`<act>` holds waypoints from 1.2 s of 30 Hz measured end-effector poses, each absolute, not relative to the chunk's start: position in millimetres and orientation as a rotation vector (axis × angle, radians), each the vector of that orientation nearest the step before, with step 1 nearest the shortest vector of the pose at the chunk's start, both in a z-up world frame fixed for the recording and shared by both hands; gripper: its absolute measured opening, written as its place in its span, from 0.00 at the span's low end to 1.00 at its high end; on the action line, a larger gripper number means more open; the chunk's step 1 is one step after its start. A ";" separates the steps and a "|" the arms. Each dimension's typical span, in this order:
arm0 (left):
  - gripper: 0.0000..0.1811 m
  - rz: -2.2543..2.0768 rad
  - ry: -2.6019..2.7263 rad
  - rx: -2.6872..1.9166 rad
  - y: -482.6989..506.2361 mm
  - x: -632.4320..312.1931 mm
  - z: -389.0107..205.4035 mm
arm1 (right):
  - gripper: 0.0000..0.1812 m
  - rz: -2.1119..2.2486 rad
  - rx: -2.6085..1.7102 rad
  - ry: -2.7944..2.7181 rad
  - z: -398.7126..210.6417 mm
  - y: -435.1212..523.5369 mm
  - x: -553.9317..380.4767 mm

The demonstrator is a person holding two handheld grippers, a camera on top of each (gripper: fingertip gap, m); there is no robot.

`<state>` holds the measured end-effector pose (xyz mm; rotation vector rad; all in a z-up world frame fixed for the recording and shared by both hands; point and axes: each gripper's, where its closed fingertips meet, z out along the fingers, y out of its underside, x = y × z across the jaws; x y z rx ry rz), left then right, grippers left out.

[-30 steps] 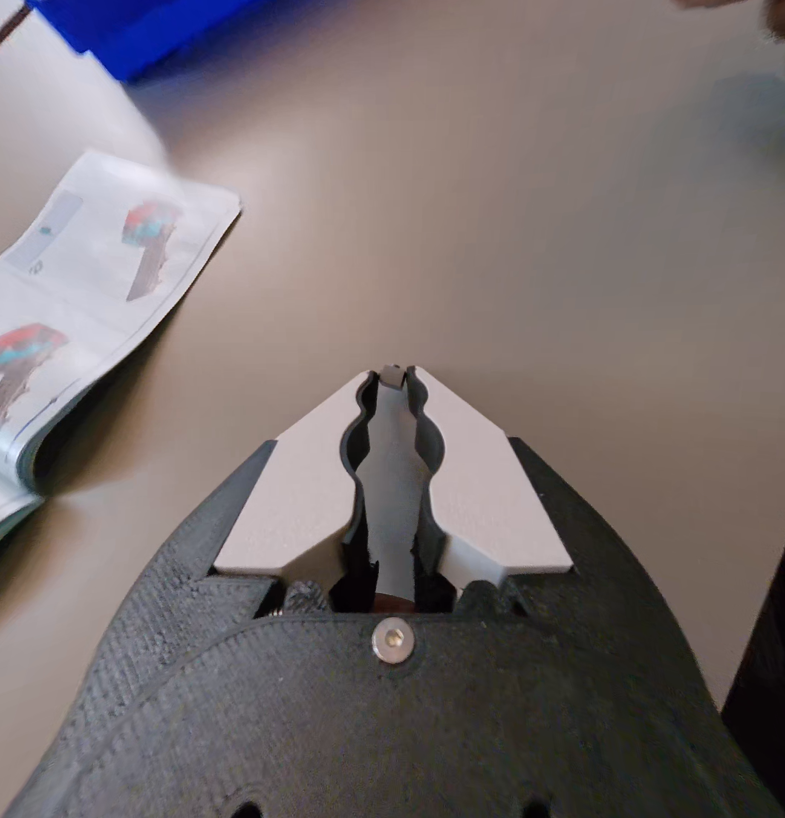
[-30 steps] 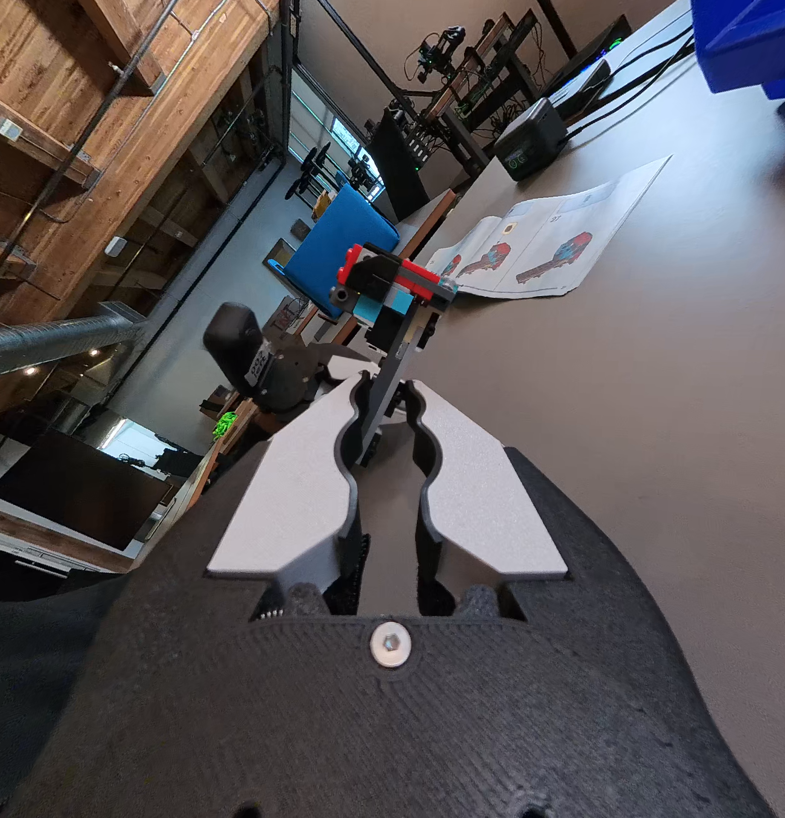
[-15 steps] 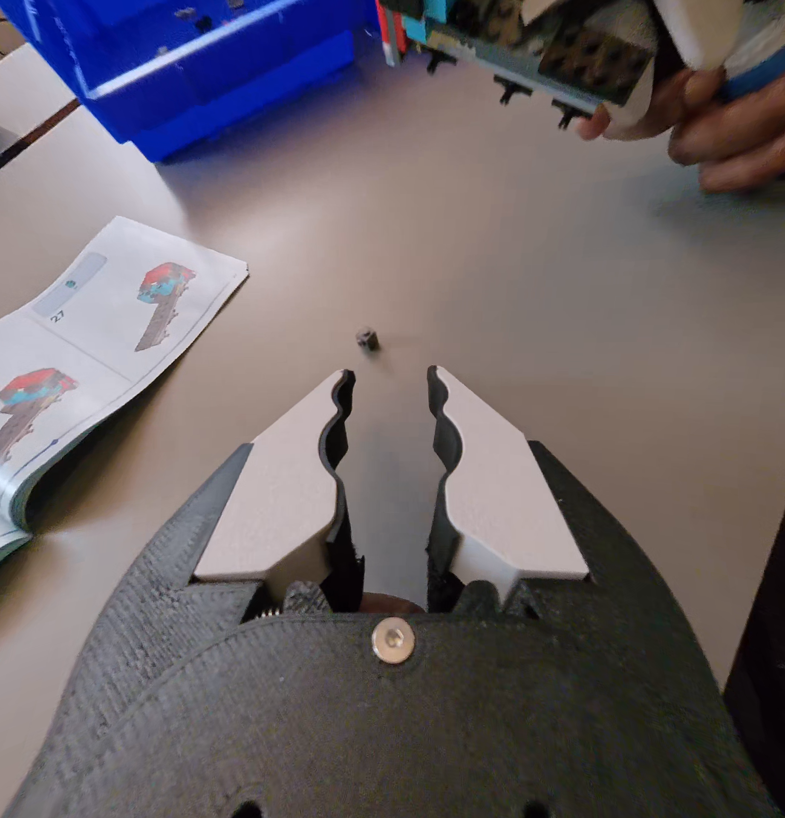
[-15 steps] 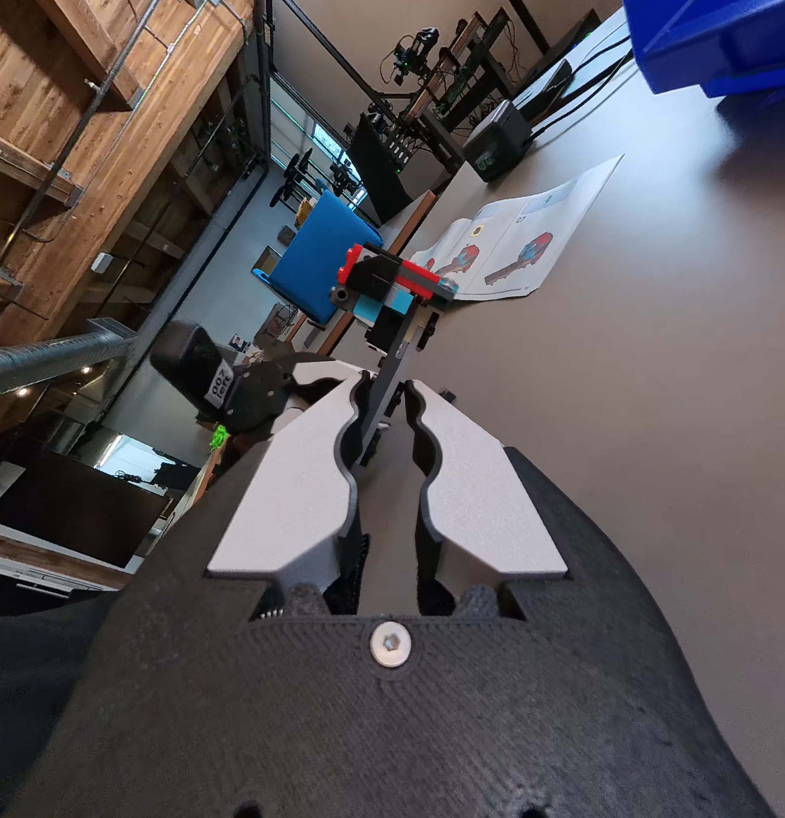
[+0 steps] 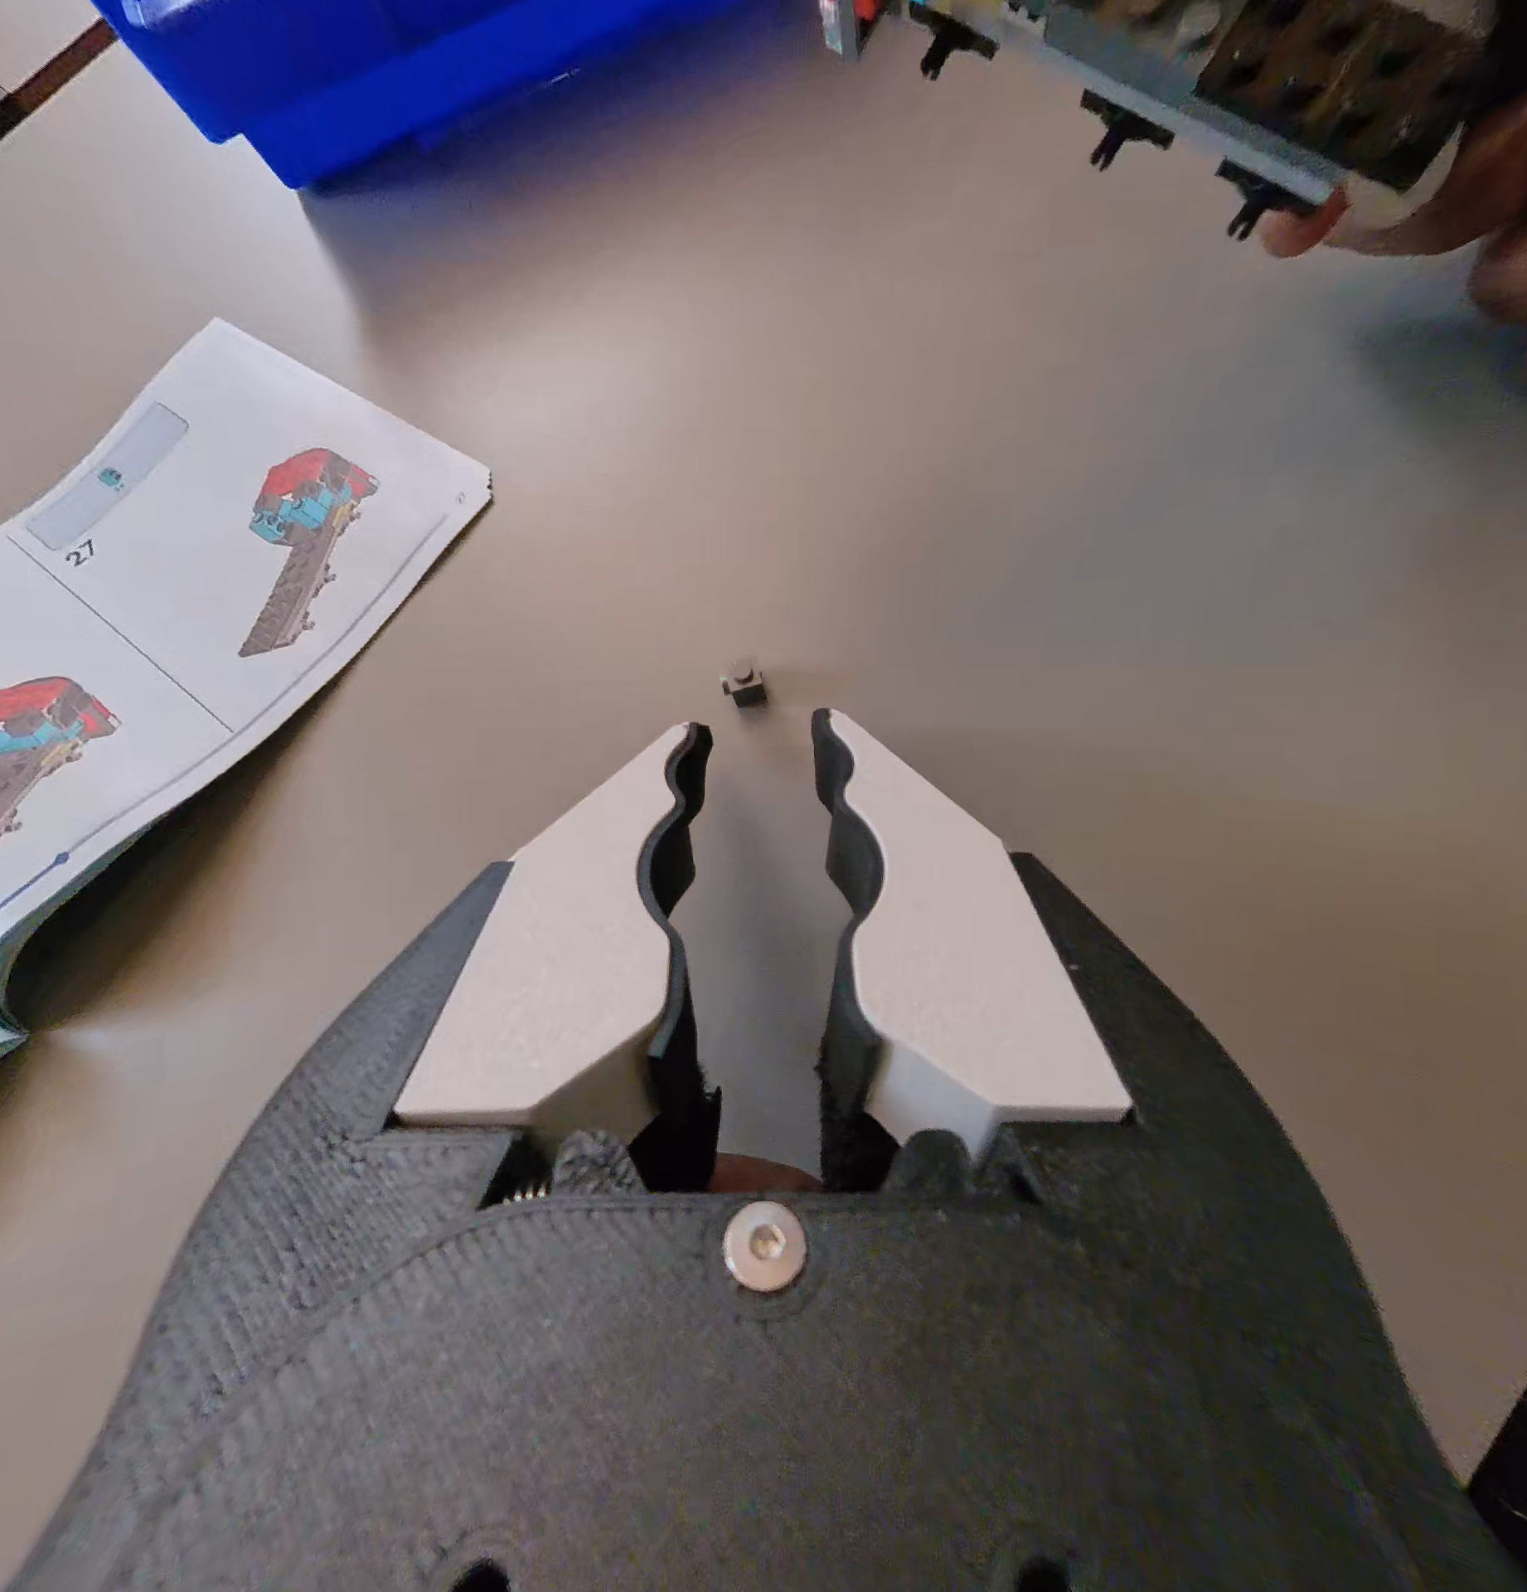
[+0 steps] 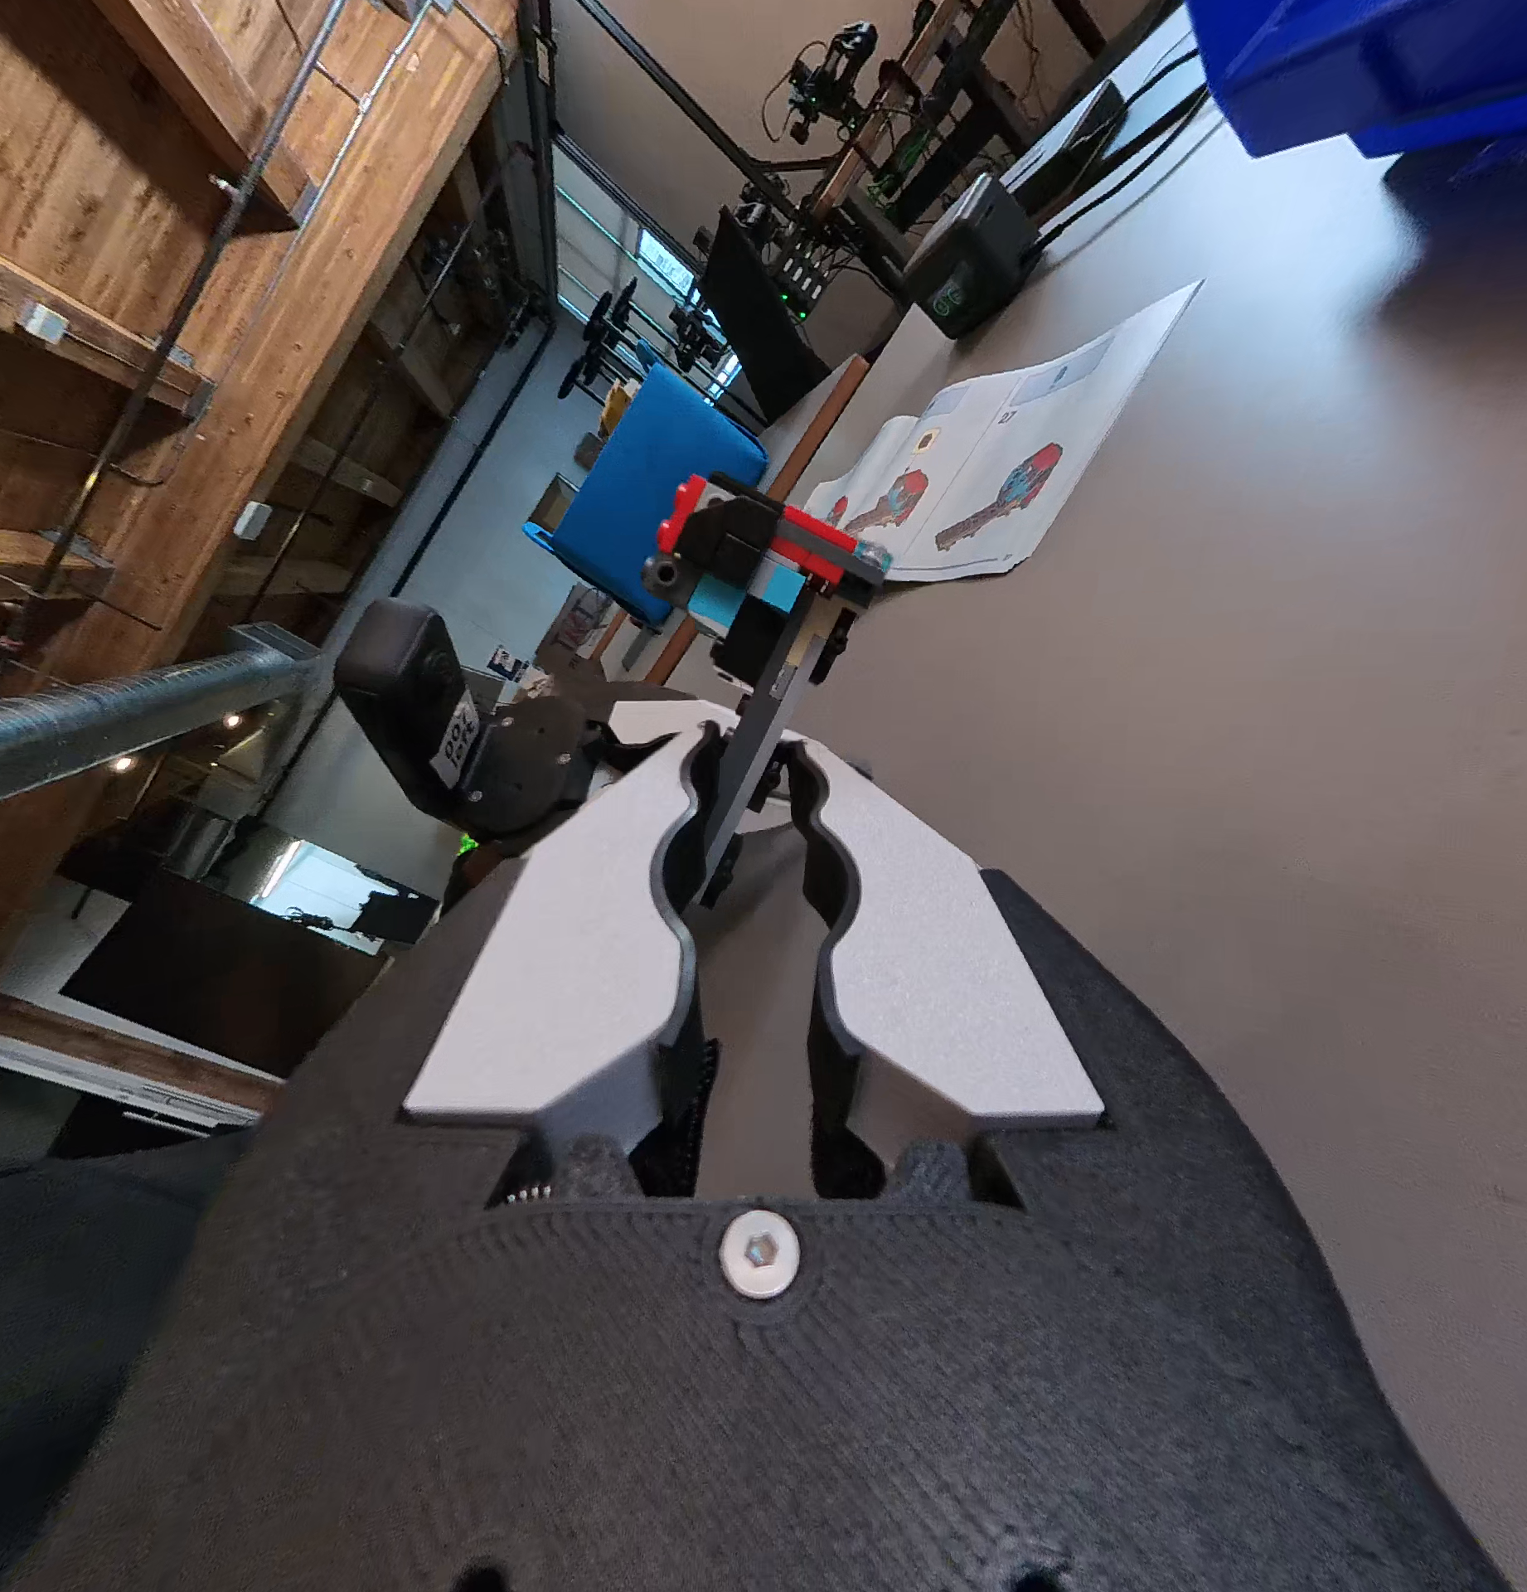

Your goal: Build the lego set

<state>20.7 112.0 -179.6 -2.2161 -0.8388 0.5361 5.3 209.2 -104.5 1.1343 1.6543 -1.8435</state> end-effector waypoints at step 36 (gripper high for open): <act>0.10 0.131 -0.146 -2.365 118.8 0.8 -187.5 | 0.08 -1.768 1.102 1.352 -95.2 208.1 20.4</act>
